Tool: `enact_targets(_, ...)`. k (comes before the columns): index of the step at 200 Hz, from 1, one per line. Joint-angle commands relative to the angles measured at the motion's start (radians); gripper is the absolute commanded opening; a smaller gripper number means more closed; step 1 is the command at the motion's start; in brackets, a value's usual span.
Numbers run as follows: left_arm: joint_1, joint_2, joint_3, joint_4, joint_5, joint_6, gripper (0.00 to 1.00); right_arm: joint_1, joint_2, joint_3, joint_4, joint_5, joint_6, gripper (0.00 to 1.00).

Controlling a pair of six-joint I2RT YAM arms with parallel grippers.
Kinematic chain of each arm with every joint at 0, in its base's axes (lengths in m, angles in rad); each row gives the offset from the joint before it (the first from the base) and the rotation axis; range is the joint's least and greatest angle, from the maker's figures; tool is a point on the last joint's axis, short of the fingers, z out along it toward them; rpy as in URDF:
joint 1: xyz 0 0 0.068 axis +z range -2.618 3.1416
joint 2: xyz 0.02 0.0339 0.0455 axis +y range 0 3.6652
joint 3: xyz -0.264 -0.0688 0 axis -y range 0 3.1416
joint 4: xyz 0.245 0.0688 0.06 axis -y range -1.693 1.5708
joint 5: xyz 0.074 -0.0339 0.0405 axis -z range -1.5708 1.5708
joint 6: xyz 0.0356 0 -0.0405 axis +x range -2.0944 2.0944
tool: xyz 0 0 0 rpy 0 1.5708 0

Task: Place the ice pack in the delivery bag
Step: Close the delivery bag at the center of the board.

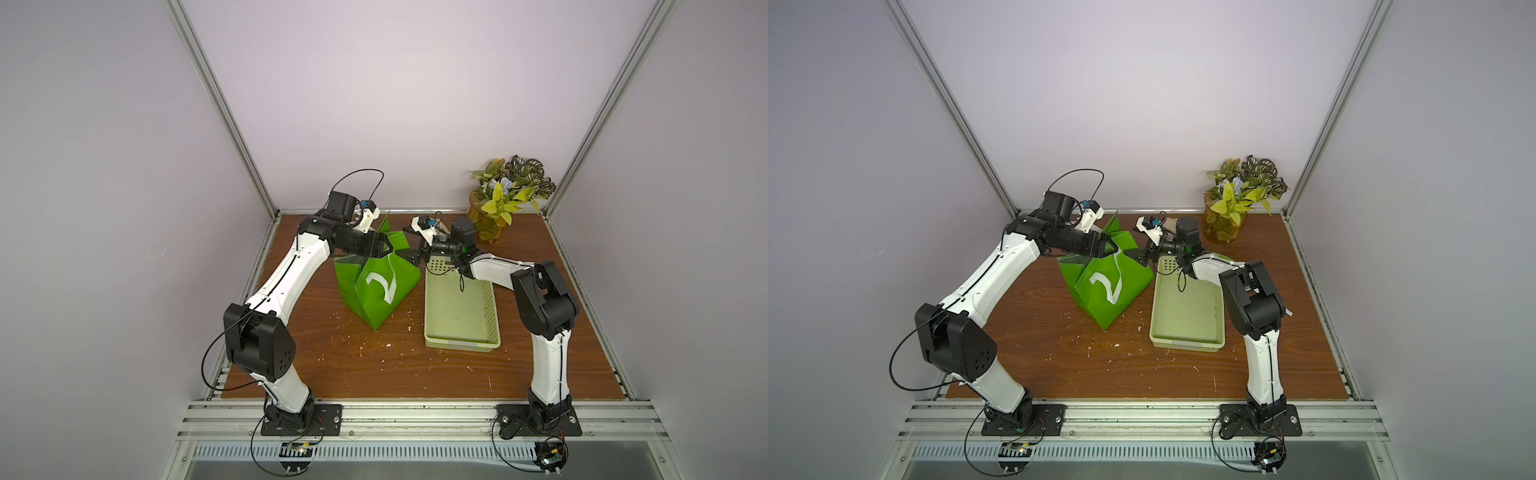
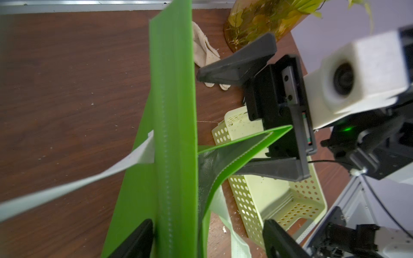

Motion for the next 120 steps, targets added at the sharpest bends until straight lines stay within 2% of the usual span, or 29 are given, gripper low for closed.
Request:
enact_targets(1, -0.025, -0.023, 0.016, -0.048, -0.096, 0.006, 0.67, -0.006, -0.015, 0.013, 0.056, 0.009, 0.016, 0.99)
enact_targets(39, -0.025, -0.038, 0.053, -0.059, -0.166, 0.01, 0.44, -0.015, -0.022, 0.0, 0.043, 0.014, 0.008, 0.99)
enact_targets(78, -0.024, -0.033, 0.076, -0.062, -0.16, 0.022, 0.24, -0.02, -0.024, 0.005, 0.025, 0.0, -0.008, 0.99)
enact_targets(98, -0.026, -0.025, 0.075, -0.062, -0.15, 0.03, 0.18, -0.025, -0.027, 0.005, 0.024, -0.006, -0.01, 0.99)
enact_targets(120, -0.027, -0.017, 0.074, -0.064, -0.136, 0.033, 0.2, -0.027, -0.027, 0.005, 0.024, -0.008, -0.007, 0.99)
